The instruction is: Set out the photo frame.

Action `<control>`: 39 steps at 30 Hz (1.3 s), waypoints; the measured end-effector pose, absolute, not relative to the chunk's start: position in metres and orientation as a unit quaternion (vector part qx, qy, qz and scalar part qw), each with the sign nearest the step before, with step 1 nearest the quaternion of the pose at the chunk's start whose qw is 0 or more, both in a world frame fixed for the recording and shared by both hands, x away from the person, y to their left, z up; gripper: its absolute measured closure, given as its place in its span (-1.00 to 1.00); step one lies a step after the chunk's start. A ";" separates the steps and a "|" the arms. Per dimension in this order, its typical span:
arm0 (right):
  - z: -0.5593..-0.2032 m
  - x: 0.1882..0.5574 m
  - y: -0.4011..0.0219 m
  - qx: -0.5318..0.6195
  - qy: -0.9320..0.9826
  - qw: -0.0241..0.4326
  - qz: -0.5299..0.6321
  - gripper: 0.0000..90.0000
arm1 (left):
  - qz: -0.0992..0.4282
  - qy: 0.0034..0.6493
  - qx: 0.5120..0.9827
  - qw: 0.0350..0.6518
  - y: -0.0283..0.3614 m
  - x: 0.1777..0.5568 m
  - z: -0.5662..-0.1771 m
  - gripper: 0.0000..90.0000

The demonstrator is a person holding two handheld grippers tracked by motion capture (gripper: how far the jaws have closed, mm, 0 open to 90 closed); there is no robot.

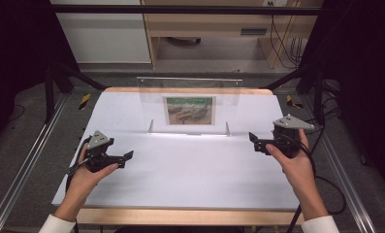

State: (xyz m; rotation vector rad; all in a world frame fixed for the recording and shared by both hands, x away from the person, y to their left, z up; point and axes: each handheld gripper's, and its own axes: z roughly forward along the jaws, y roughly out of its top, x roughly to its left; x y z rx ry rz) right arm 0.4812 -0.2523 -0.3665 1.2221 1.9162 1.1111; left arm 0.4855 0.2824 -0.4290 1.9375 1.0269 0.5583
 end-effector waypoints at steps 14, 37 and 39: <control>-0.404 0.469 -0.250 0.465 0.740 0.287 0.391 -0.90 | 0.224 0.410 0.777 0.423 0.283 0.485 -0.431 -0.85; -0.461 0.463 -0.236 0.475 0.769 0.233 0.359 -0.89 | 0.227 0.403 0.790 0.402 0.281 0.483 -0.437 -0.85; -0.465 0.463 -0.233 0.476 0.772 0.226 0.355 -0.89 | 0.227 0.403 0.792 0.399 0.282 0.482 -0.438 -0.85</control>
